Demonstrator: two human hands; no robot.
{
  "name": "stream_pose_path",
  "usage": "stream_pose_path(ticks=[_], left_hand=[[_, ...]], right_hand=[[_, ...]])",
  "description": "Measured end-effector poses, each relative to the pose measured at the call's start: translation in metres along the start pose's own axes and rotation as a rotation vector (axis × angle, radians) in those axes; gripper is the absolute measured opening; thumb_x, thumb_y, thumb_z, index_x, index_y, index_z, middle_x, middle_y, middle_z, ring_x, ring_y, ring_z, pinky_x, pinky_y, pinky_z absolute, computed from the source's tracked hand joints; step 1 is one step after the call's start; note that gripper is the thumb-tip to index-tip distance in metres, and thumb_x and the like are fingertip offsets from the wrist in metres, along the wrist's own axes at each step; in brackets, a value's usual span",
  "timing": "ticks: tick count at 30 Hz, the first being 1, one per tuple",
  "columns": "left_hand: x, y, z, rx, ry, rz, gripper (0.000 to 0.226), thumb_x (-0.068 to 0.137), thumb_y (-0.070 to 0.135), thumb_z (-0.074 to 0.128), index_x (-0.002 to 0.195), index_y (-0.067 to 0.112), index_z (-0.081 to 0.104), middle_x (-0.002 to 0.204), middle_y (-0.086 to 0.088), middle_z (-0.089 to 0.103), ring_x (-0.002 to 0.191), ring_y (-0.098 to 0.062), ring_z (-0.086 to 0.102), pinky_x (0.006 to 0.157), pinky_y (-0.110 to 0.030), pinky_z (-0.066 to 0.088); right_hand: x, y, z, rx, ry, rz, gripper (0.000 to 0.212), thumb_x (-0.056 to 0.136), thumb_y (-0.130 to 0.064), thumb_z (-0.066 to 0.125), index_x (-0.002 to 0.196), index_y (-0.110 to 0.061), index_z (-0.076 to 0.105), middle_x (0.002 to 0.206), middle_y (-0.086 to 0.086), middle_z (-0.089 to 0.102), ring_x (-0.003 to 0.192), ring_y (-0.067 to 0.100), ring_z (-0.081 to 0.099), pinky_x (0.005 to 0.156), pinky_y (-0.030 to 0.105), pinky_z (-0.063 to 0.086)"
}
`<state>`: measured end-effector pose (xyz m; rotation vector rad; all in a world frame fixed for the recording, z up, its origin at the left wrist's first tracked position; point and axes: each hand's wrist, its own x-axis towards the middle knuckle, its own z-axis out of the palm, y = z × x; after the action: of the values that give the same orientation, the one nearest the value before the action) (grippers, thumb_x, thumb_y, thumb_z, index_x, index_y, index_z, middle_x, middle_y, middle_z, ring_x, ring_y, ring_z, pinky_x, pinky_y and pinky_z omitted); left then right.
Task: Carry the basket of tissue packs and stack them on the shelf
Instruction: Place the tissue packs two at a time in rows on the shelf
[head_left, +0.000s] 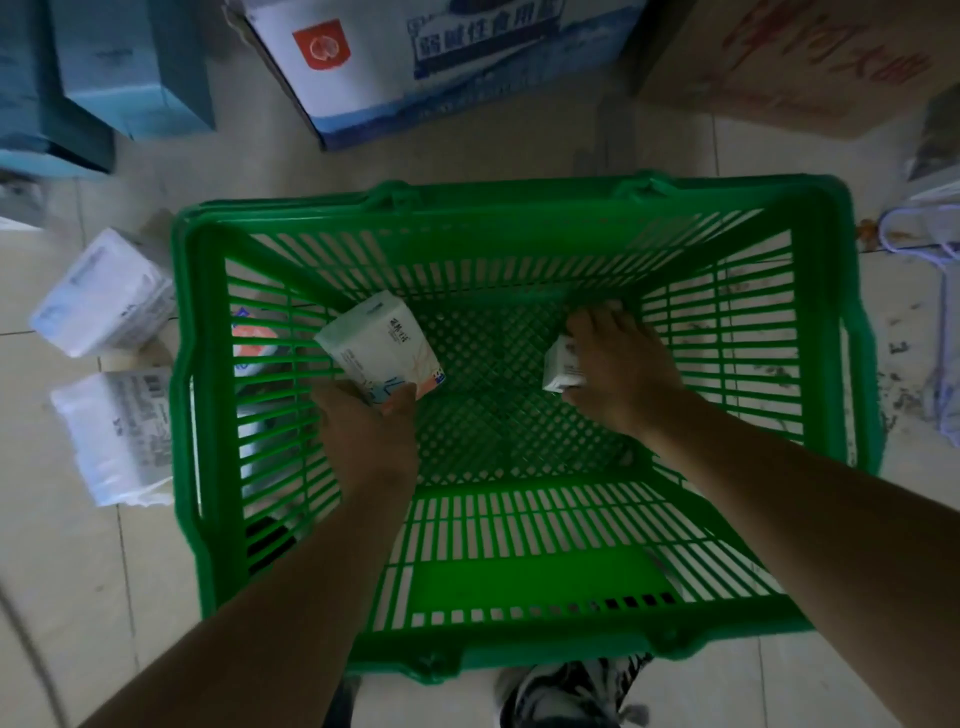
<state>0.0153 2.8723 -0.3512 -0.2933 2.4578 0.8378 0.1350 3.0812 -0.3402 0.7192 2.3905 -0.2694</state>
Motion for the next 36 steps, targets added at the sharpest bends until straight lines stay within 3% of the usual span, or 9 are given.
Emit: stream_pose_path(ticks=[6,10,14,18,21,23,26,30,36], left_hand=[[0.007,0.004,0.016,-0.193,-0.049,-0.13,0.069,0.077,0.029,0.09,0.128,0.005,0.049,0.119,-0.004,0.058,0.103,-0.016,0.054,0.087,-0.028,0.044],[0.029,0.005,0.026,-0.267,-0.183,-0.09,0.069,0.077,0.013,0.089,0.137,0.005,0.056,0.133,-0.006,0.065,0.122,-0.022,0.062,0.108,-0.036,0.046],[0.032,0.001,0.025,-0.266,-0.247,-0.099,0.06,0.082,0.01,0.085,0.138,0.007,0.062,0.138,-0.01,0.066,0.126,-0.026,0.063,0.107,-0.037,0.047],[0.022,0.0,0.007,-0.199,-0.334,-0.081,0.059,0.077,0.018,0.089,0.132,0.013,0.065,0.126,-0.003,0.072,0.112,-0.026,0.069,0.088,-0.035,0.054],[0.008,0.009,-0.011,-0.188,-0.464,-0.055,0.051,0.081,0.018,0.086,0.128,0.015,0.068,0.119,-0.002,0.074,0.102,-0.02,0.071,0.082,-0.033,0.054],[-0.003,0.018,-0.026,-0.211,-0.572,-0.044,0.05,0.081,0.026,0.084,0.128,0.019,0.068,0.119,0.001,0.076,0.105,-0.021,0.072,0.088,-0.04,0.057],[-0.016,0.041,-0.054,-0.276,-0.708,-0.037,0.065,0.057,0.052,0.093,0.115,0.03,0.074,0.116,0.003,0.079,0.105,-0.024,0.076,0.095,-0.046,0.055],[-0.022,0.08,-0.093,-0.307,-0.79,-0.005,0.033,0.075,0.024,0.082,0.107,0.023,0.075,0.107,0.001,0.082,0.094,-0.018,0.079,0.101,-0.047,0.051],[-0.051,0.147,-0.152,-0.304,-0.8,0.086,0.087,0.036,0.062,0.096,0.109,0.018,0.078,0.112,-0.01,0.08,0.103,-0.03,0.077,0.104,-0.057,0.051]], right_hand=[[0.004,0.001,0.001,0.032,-0.097,-0.042,0.096,0.086,-0.056,0.071,0.157,-0.019,0.02,0.152,0.013,0.048,0.129,0.038,0.057,0.104,0.046,0.044],[0.006,0.003,0.004,0.014,-0.139,-0.05,0.078,0.088,-0.058,0.068,0.146,-0.018,0.035,0.14,0.01,0.06,0.121,0.034,0.062,0.1,0.043,0.046],[0.008,0.007,0.004,0.441,-0.125,0.082,0.067,0.095,-0.056,0.061,0.138,-0.009,0.041,0.123,0.013,0.067,0.107,0.034,0.067,0.079,0.036,0.051],[0.006,0.004,-0.006,0.979,-0.104,0.191,0.073,0.079,-0.071,0.06,0.122,-0.013,0.055,0.109,0.007,0.072,0.095,0.026,0.073,0.082,0.05,0.061],[-0.004,0.002,-0.036,1.187,-0.21,0.209,0.031,0.096,-0.044,0.065,0.108,-0.016,0.069,0.099,0.006,0.077,0.087,0.016,0.075,0.074,0.04,0.062],[-0.015,0.006,-0.051,1.269,-0.259,0.216,0.022,0.099,-0.039,0.062,0.102,-0.019,0.07,0.096,0.002,0.078,0.084,0.011,0.073,0.066,0.028,0.052],[-0.032,0.011,-0.076,1.406,-0.226,0.234,0.026,0.099,-0.041,0.062,0.105,-0.018,0.07,0.101,0.006,0.08,0.093,0.018,0.075,0.073,0.03,0.052],[-0.056,0.014,-0.113,1.523,-0.22,0.215,0.021,0.099,-0.037,0.062,0.104,-0.018,0.071,0.101,0.006,0.079,0.098,0.025,0.074,0.087,0.04,0.054],[-0.097,0.01,-0.191,1.648,-0.202,0.185,0.021,0.097,-0.038,0.063,0.1,-0.017,0.068,0.081,-0.003,0.079,0.086,0.02,0.074,0.091,0.042,0.053]])
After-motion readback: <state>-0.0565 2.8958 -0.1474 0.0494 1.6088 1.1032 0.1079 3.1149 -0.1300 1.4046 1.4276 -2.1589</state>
